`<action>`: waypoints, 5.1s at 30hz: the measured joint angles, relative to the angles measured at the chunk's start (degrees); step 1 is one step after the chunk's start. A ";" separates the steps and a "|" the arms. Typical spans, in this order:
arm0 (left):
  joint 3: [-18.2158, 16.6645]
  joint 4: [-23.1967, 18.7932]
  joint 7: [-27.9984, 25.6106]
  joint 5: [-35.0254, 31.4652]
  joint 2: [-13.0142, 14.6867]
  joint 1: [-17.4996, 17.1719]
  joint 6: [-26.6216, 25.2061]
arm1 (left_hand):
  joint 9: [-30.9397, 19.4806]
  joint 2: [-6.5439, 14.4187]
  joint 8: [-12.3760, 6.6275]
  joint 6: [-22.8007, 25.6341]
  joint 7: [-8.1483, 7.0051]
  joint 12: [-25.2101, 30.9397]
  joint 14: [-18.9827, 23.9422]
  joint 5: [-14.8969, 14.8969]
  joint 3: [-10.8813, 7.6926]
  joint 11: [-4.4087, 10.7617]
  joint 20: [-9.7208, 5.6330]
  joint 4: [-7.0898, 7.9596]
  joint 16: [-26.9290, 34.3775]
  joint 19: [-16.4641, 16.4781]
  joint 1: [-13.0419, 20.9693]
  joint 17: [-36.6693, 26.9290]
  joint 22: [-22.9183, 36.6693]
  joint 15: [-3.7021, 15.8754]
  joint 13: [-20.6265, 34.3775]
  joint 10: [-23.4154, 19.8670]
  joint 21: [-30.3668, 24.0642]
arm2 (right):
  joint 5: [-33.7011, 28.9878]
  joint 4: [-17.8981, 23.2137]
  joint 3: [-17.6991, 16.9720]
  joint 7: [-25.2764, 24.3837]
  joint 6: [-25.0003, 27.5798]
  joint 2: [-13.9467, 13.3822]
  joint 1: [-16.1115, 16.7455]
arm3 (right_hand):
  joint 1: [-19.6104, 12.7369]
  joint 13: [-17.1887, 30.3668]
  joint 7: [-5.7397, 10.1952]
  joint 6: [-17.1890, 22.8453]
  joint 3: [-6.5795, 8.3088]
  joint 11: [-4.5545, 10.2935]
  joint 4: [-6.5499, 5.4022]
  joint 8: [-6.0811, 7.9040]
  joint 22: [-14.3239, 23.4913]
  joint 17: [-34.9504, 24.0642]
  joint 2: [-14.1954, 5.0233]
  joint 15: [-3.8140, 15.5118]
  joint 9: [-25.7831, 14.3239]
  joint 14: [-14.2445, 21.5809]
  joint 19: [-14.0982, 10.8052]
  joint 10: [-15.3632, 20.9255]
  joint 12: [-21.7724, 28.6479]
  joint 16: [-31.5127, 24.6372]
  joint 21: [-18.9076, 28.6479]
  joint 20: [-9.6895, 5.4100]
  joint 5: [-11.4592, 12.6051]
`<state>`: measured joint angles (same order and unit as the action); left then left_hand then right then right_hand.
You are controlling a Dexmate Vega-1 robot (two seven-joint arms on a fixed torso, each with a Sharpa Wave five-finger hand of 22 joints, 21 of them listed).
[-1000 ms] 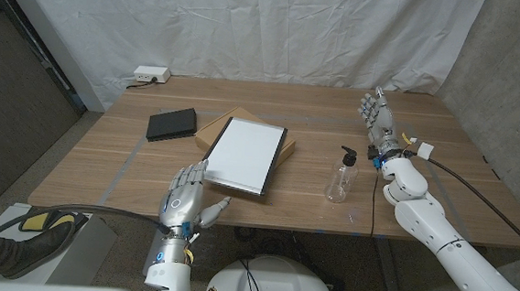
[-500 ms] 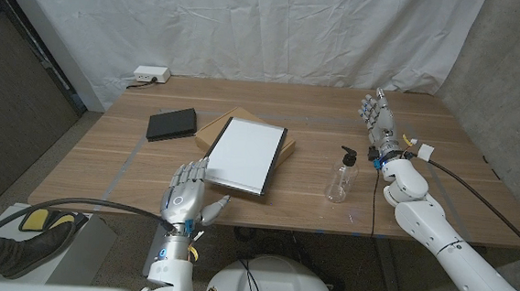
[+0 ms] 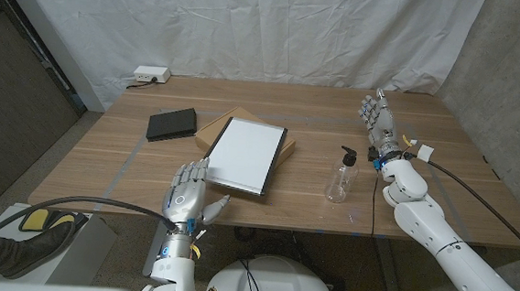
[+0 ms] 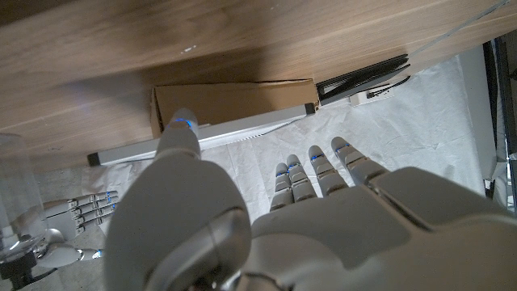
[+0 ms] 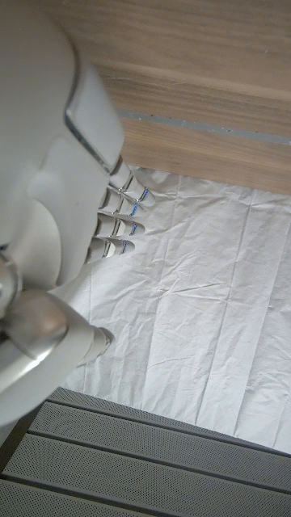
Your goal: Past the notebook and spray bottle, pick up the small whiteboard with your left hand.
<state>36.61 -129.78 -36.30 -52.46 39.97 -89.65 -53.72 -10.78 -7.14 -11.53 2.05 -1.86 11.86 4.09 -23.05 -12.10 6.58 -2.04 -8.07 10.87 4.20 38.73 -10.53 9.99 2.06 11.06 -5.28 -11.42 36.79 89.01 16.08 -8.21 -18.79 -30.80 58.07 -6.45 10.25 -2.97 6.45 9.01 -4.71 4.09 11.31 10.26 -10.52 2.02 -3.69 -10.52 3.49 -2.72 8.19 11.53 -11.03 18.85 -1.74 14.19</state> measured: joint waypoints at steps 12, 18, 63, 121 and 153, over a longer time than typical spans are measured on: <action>-0.65 1.37 -1.33 3.15 0.39 1.23 1.45 | -0.30 0.21 -0.13 0.53 -0.09 0.00 0.23 -0.05 0.00 0.30 0.00 0.00 0.00 0.00 0.21 0.00 0.00 0.21 0.00 -0.31 0.00 | 0.02 0.40 -0.02 -0.52 -0.01 0.11 0.43 | 0.00 0.00 0.00 0.00 0.00 0.00 0.00 0.00 0.00 0.00 0.00 0.00 0.00 0.00 0.00 0.00 0.00 0.00 -0.22 0.00 0.00; -0.84 2.01 -1.58 4.51 0.65 2.06 2.19 | -0.30 0.21 -0.34 0.73 -0.29 0.00 0.42 -0.26 0.23 0.31 0.00 0.23 0.00 0.00 0.21 0.00 0.00 0.03 0.00 -0.73 0.00 | 0.03 0.57 -0.05 -0.76 -0.02 0.18 0.56 | 0.00 0.00 0.00 0.00 -0.17 0.00 0.17 0.00 0.00 0.00 0.00 0.00 0.00 0.00 -0.31 0.00 0.00 0.00 -0.22 0.32 0.00; 0.98 5.28 -0.97 9.18 2.62 8.04 5.24 | -0.28 1.42 -1.21 4.05 -1.10 0.29 1.96 -0.70 0.23 1.44 0.00 0.23 0.00 0.00 2.47 0.14 0.00 -0.08 0.00 -2.91 0.00 | 0.26 1.86 -0.45 -1.83 0.35 0.23 1.91 | -0.30 0.00 0.21 0.21 -0.23 0.00 0.23 0.00 0.00 0.00 -0.30 0.31 -0.29 0.31 -0.61 0.00 0.00 0.00 -0.88 0.00 0.00; 1.72 6.96 -4.84 7.16 0.28 10.94 2.39 | 0.63 11.87 -8.37 30.64 -5.00 1.99 34.17 11.79 -7.13 3.16 -1.03 0.16 2.74 26.83 18.84 -0.26 0.81 1.54 -0.32 -33.29 -8.54 | 1.48 -0.36 -0.19 -0.43 -0.59 1.44 0.96 | -0.30 0.00 0.21 0.21 -0.80 0.21 0.31 0.00 0.00 0.00 -0.30 0.41 -0.27 0.82 -1.34 0.21 0.00 0.00 -1.72 0.09 0.00; 4.44 0.06 7.13 0.78 3.81 14.20 -6.65 | 0.62 11.45 -6.92 33.26 -5.34 0.26 33.47 12.46 -7.92 3.05 -0.61 0.48 0.86 25.96 19.26 -0.13 0.80 1.47 -0.32 -36.67 -8.54 | 2.08 -0.88 0.18 0.45 -0.87 1.86 0.58 | -0.30 0.00 0.21 0.21 -0.80 0.21 0.31 0.00 -0.01 0.00 -0.30 0.61 -0.26 1.02 -1.95 0.21 0.00 0.00 -2.12 0.30 0.00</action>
<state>41.04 -129.71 -29.17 -51.68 43.77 -75.45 -60.37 -10.16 4.31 -18.45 35.32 -7.20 12.12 37.56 -10.60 -20.02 9.62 -2.66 -7.59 11.73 30.16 57.99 -10.66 10.80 3.53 10.75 -41.95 -19.96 38.87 88.13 16.26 -7.76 -19.67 -28.93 58.65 -6.75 10.25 -2.76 6.66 8.22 -4.50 4.40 11.31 10.25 -10.52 1.72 -3.07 -10.78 4.50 -4.67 8.39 11.53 -11.03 16.73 -1.44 14.19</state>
